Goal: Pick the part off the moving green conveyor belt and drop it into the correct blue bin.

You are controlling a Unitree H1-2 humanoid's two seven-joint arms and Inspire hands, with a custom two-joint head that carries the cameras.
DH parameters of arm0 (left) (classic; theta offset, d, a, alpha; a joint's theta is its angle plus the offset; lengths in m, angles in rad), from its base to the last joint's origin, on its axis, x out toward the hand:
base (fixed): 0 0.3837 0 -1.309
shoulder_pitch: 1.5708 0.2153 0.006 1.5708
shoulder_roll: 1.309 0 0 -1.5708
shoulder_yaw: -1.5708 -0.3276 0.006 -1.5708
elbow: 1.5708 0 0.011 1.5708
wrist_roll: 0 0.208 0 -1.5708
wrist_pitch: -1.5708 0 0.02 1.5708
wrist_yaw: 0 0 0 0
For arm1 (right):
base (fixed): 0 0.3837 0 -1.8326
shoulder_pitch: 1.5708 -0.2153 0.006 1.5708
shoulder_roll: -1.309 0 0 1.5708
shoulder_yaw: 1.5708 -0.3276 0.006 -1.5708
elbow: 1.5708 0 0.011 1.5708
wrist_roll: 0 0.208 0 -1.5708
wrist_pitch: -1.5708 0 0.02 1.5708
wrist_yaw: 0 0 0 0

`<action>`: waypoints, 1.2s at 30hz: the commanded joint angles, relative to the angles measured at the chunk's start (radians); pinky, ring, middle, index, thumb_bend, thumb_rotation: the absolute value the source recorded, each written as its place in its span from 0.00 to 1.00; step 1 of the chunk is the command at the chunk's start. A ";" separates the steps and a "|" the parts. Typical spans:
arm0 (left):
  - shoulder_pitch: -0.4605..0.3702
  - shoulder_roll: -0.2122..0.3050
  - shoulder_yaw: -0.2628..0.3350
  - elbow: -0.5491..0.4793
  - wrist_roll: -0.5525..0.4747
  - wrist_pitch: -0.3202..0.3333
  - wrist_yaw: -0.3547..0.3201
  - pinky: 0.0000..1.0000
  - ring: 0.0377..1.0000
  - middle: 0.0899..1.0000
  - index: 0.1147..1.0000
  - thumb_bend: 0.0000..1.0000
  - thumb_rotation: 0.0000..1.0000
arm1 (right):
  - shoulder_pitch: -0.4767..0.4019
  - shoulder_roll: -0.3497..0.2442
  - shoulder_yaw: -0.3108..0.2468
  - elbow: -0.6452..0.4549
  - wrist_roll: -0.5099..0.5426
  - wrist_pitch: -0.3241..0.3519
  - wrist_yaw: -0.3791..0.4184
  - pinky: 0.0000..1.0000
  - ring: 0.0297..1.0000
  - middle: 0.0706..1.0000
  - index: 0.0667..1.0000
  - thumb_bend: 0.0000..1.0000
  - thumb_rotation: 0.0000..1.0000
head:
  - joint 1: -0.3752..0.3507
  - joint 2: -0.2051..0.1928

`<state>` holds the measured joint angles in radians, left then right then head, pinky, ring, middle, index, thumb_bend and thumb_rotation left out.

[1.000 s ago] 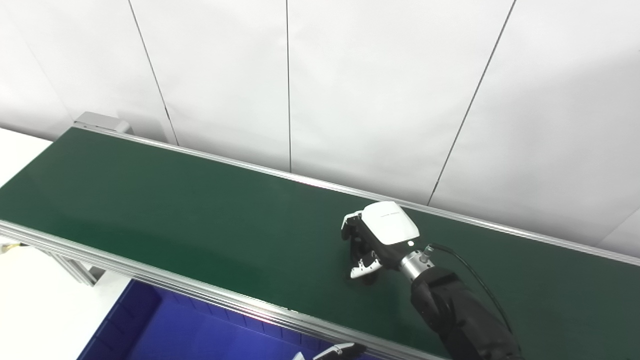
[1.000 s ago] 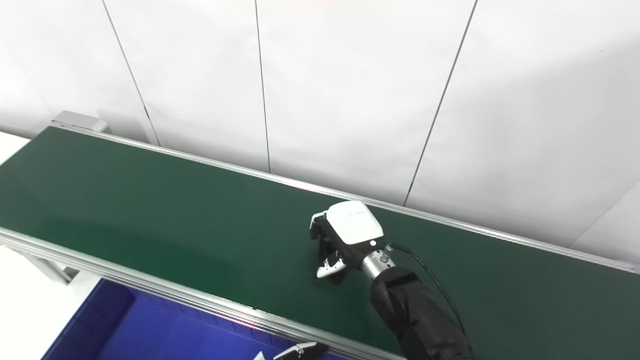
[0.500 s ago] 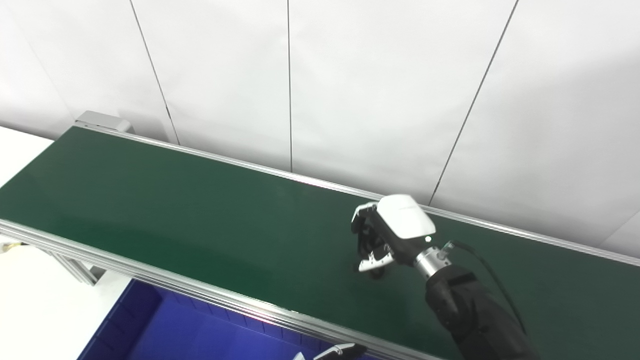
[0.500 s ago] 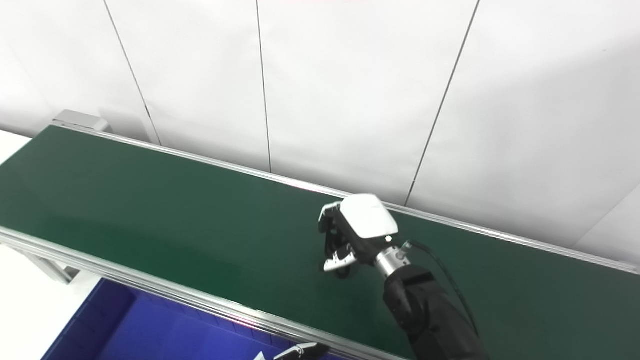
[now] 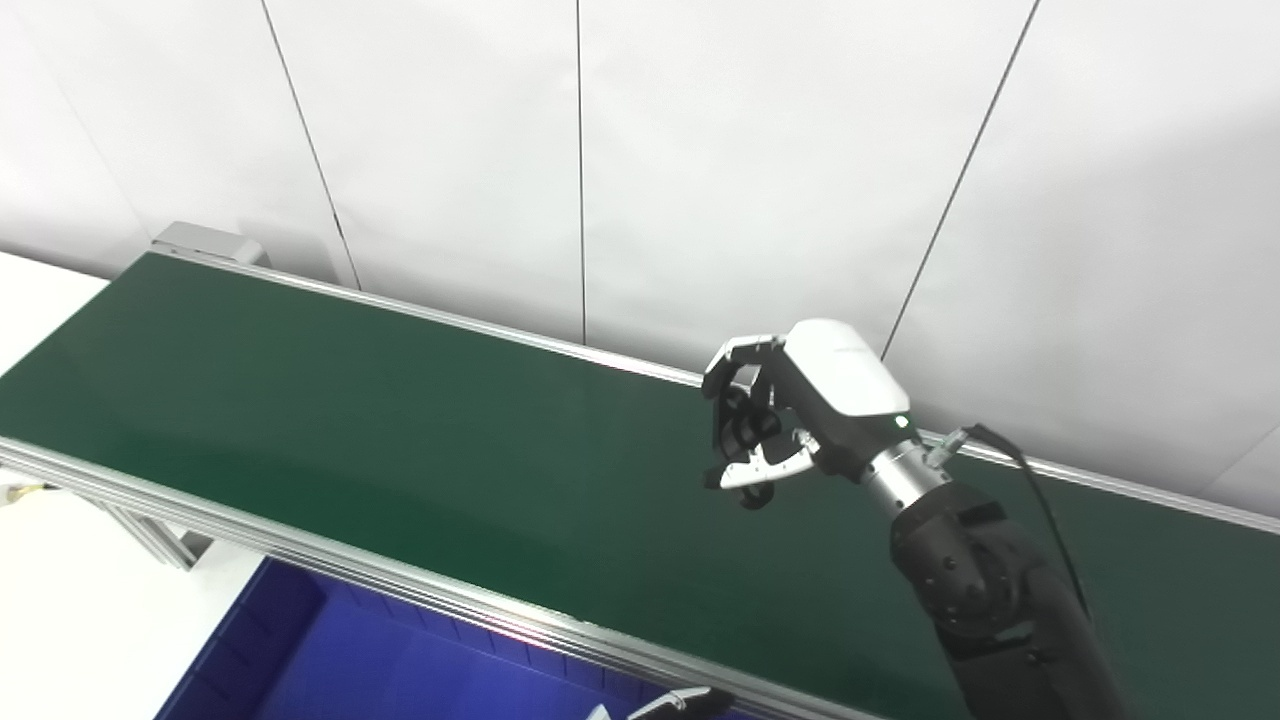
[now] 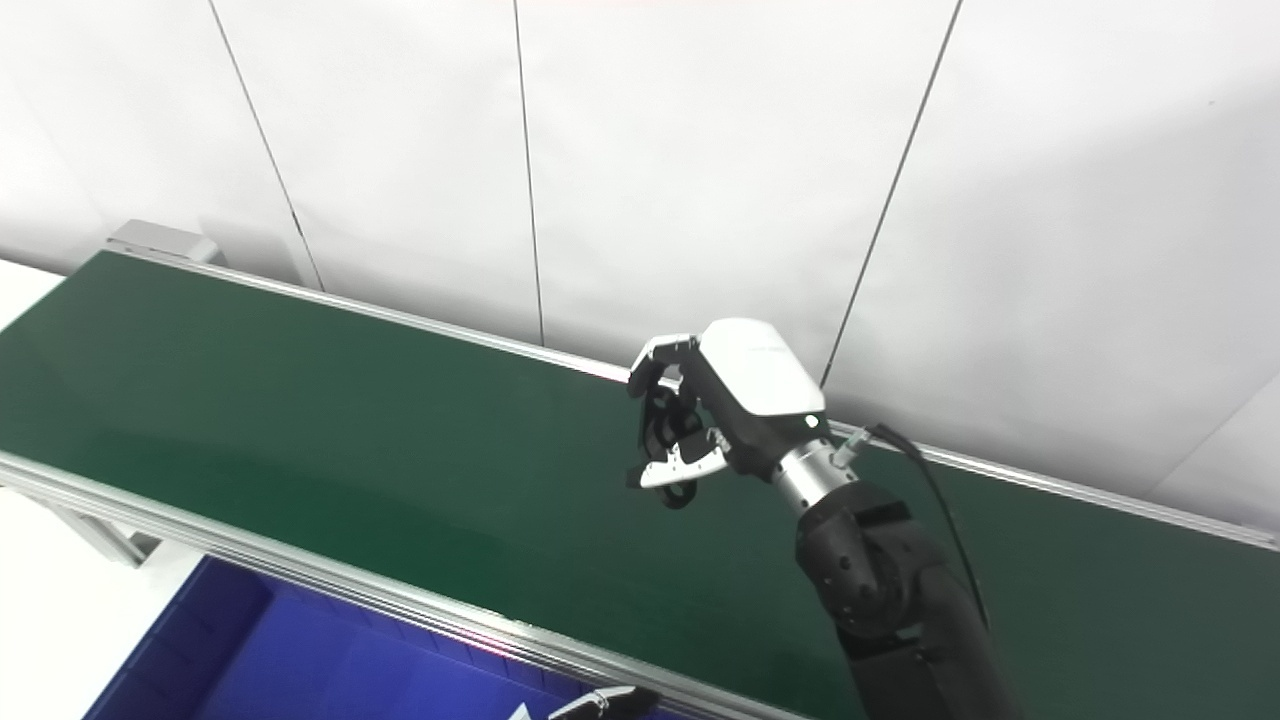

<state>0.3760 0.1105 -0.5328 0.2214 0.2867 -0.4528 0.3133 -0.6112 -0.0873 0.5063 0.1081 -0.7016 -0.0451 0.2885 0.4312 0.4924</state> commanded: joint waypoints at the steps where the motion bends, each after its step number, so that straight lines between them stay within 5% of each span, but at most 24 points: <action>1: 0.041 -0.038 -0.055 -0.024 0.018 -0.017 -0.005 0.76 0.82 0.82 0.79 1.00 0.93 | -0.011 0.000 -0.025 -0.081 0.022 0.043 0.026 0.32 0.39 0.43 0.51 0.50 0.00 | -0.032 0.014; 8: 0.075 -0.009 -0.031 -0.079 0.021 -0.016 -0.027 0.75 0.84 0.85 0.81 1.00 0.95 | 0.060 -0.036 -0.070 -0.232 0.032 0.092 0.086 0.34 0.41 0.47 0.48 0.50 0.00 | -0.166 0.068; 10: 0.089 0.001 -0.013 -0.104 0.021 -0.016 -0.039 0.77 0.85 0.86 0.82 1.00 0.96 | 0.081 -0.042 -0.080 -0.265 0.031 0.099 0.092 0.32 0.41 0.48 0.49 0.50 0.00 | -0.251 0.107; 21: 0.142 0.057 0.059 -0.224 -0.018 -0.016 -0.119 0.96 0.96 0.92 0.91 1.00 0.99 | 0.216 -0.103 -0.136 -0.468 0.030 0.163 0.160 0.34 0.41 0.47 0.49 0.50 0.00 | -0.504 0.239; 29: 0.190 0.077 0.123 -0.315 -0.042 -0.001 -0.190 1.00 0.99 0.93 0.95 1.00 1.00 | 0.325 -0.148 -0.189 -0.596 0.016 0.233 0.205 0.33 0.40 0.47 0.49 0.50 0.00 | -0.571 0.326; 36: 0.216 0.084 0.165 -0.399 -0.104 0.032 -0.257 0.94 0.94 0.90 0.93 0.99 1.00 | 0.463 -0.198 -0.257 -0.717 0.019 0.295 0.245 0.34 0.41 0.45 0.49 0.50 0.00 | -0.581 0.405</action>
<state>0.5781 0.1882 -0.3714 -0.1376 0.2040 -0.4141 0.0733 -0.1458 -0.2717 0.2675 -0.5613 -0.6870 0.2295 0.5352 -0.1503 0.8987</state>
